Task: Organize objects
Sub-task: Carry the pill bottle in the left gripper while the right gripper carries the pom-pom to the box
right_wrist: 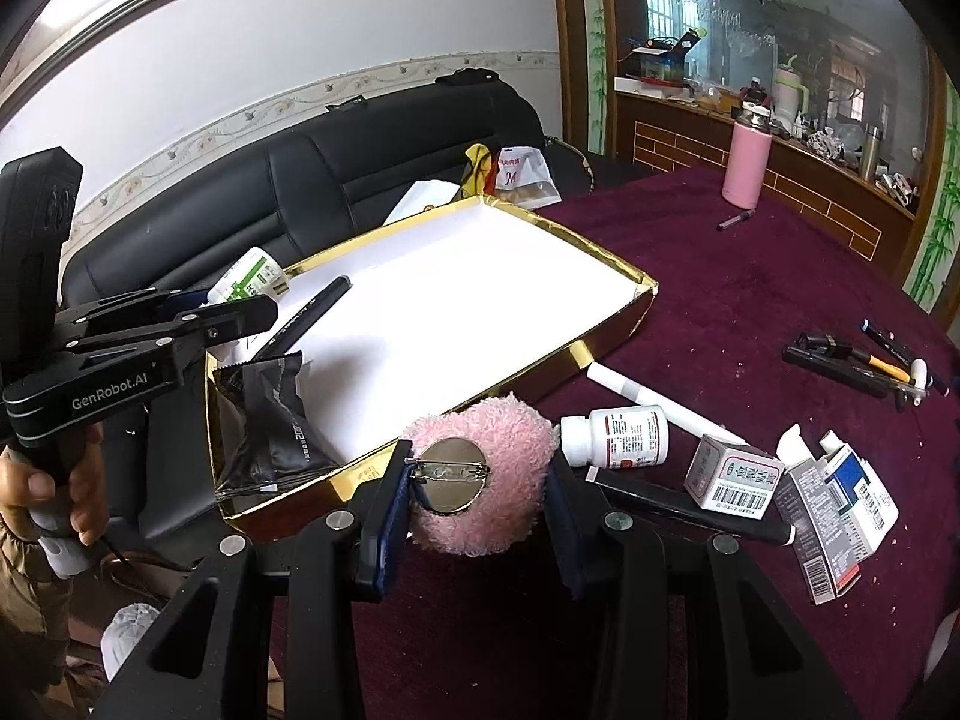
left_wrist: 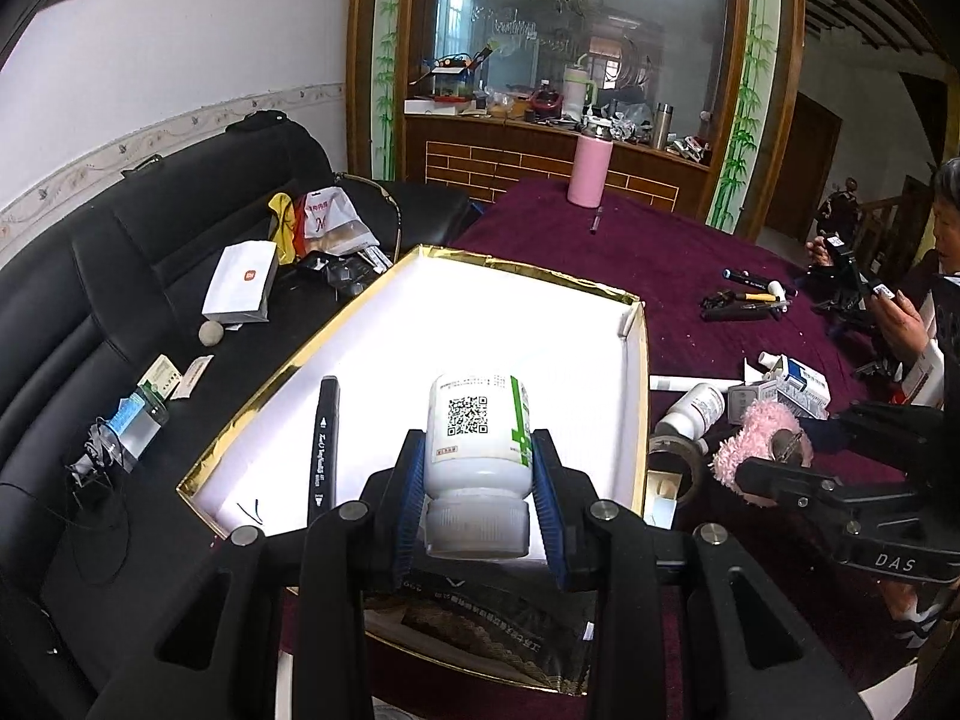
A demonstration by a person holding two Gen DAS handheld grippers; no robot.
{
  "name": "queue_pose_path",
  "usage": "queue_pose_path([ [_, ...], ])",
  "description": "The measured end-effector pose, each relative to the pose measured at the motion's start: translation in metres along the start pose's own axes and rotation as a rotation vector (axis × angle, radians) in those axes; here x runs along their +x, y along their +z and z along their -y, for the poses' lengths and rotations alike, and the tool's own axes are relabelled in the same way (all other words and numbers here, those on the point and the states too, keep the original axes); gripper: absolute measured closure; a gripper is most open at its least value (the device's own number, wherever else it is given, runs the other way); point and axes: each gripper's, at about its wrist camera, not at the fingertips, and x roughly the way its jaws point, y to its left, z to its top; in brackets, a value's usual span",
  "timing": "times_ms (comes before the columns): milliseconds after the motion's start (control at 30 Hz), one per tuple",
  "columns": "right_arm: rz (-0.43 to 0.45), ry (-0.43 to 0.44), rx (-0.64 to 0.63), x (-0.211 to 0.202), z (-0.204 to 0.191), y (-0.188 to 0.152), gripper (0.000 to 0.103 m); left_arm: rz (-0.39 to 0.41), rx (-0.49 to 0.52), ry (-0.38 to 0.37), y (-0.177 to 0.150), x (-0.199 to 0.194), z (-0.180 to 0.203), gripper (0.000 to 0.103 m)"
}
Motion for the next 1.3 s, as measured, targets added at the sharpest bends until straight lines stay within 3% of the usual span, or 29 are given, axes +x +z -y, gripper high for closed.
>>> queue_pose_path([
  [633,-0.015,0.004,-0.008,0.017,-0.007,0.016,0.059,-0.027,-0.014,-0.01,0.002,0.025,-0.007,0.07],
  [1067,-0.028,0.03,-0.031,0.036,-0.015,0.03,0.058,-0.057,0.031,0.064,0.01,0.056,-0.016,0.07],
  [1300,-0.031,0.034,-0.041,0.043,-0.017,0.038,0.058,-0.076,0.035,0.069,0.012,0.069,-0.019,0.07],
])
